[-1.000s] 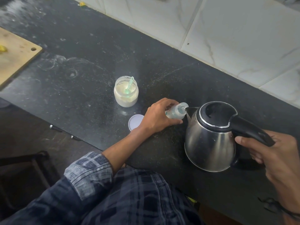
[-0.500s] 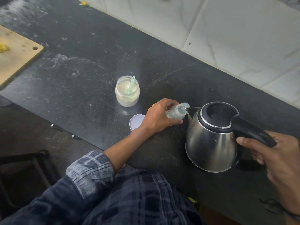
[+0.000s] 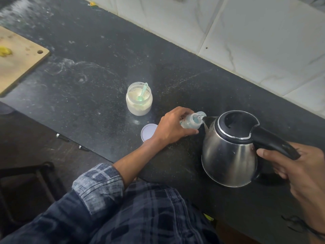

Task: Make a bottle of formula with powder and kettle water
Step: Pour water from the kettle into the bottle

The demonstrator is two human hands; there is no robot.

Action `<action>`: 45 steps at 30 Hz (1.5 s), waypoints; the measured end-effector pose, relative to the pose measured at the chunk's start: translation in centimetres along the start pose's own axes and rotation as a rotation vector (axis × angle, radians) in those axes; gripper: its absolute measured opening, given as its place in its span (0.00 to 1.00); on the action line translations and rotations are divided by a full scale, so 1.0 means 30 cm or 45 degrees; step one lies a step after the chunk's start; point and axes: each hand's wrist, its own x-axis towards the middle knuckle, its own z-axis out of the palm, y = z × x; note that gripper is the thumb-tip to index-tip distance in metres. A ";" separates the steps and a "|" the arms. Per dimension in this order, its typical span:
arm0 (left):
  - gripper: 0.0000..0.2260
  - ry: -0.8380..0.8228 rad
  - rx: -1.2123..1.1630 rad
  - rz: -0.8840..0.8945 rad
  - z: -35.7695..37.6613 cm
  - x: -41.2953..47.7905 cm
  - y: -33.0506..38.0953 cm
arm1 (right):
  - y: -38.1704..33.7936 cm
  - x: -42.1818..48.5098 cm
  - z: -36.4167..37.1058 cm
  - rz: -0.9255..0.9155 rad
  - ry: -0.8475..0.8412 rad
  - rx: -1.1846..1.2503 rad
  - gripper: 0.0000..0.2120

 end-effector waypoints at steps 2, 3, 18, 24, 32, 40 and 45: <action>0.27 -0.001 0.002 -0.005 0.000 0.000 -0.001 | 0.002 -0.001 -0.001 0.002 0.002 -0.002 0.19; 0.27 -0.001 0.001 -0.008 0.000 -0.001 -0.001 | 0.003 -0.002 -0.002 0.005 0.000 0.002 0.19; 0.28 0.012 0.026 -0.007 -0.001 -0.003 -0.001 | 0.013 0.005 -0.007 0.016 -0.006 0.025 0.16; 0.28 0.009 0.020 -0.021 -0.003 -0.003 0.000 | 0.015 0.007 -0.009 0.016 -0.009 0.033 0.15; 0.28 0.010 0.014 -0.019 -0.004 -0.003 0.003 | 0.011 0.012 -0.007 0.017 -0.025 0.034 0.17; 0.28 0.015 0.013 -0.022 -0.001 -0.002 0.001 | 0.002 0.011 -0.004 0.015 -0.022 0.025 0.20; 0.27 0.011 0.009 -0.024 -0.002 -0.002 0.000 | -0.001 0.010 -0.004 0.016 -0.022 0.020 0.19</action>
